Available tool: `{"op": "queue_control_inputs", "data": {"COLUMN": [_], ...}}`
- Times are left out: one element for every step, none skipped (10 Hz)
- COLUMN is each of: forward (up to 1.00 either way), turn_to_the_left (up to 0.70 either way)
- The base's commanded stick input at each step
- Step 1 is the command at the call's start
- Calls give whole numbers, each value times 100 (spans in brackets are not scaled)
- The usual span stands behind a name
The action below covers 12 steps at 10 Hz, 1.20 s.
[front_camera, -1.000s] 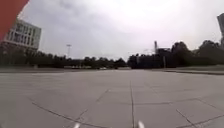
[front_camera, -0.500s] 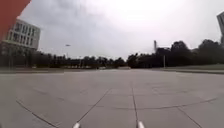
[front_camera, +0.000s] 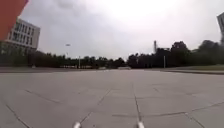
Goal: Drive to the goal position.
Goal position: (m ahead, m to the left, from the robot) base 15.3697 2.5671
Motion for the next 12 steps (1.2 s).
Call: {"op": "queue_control_inputs", "data": {"forward": [50,50,50,50,50,50,50,50,50,50,50,50], "turn_to_the_left": [0,0,0,0,0,0,0,0,0,0,0,0]}}
